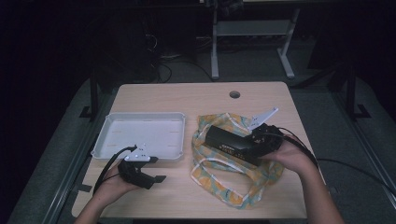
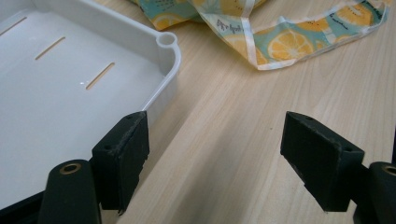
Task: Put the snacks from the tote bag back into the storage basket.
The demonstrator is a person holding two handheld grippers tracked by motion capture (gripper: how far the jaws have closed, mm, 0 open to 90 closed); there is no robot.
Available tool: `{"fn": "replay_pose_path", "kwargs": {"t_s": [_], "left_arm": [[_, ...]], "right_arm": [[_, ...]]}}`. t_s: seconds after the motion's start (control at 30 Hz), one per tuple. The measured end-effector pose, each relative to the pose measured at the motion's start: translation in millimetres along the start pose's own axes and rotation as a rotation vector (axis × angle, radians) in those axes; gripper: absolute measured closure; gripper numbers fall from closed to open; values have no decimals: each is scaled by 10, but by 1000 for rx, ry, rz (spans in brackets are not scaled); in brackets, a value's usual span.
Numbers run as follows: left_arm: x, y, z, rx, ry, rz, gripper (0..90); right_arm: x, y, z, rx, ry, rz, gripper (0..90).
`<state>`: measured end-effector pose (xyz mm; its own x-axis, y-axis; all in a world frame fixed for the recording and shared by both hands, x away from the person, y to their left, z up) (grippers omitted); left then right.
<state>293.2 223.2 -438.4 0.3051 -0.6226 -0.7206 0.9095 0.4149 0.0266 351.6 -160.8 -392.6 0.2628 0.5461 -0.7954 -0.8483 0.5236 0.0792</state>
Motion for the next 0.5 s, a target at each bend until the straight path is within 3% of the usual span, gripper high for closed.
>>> {"fn": "replay_pose_path", "kwargs": {"t_s": [0.3, 0.5], "left_arm": [[-98, 99, 159, 22, -18, -40, 234], [-167, 197, 305, 73, -19, -73, 233]], "right_arm": [[-79, -39, 99, -34, -8, 8, 427], [-76, -15, 172, -79, -31, 46, 426]]}}
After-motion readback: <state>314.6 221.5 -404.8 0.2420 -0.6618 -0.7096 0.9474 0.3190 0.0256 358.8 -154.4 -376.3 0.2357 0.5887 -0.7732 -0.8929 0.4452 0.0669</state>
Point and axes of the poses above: each handheld gripper's, and its own axes: x roughly forward along the jaws, z roughly out of its top, y roughly to its left, the point moved 3 cm from there along x, roughly forward along the jaws, and after that the axes turned 4 degrees about x, right-handed, at the moved point
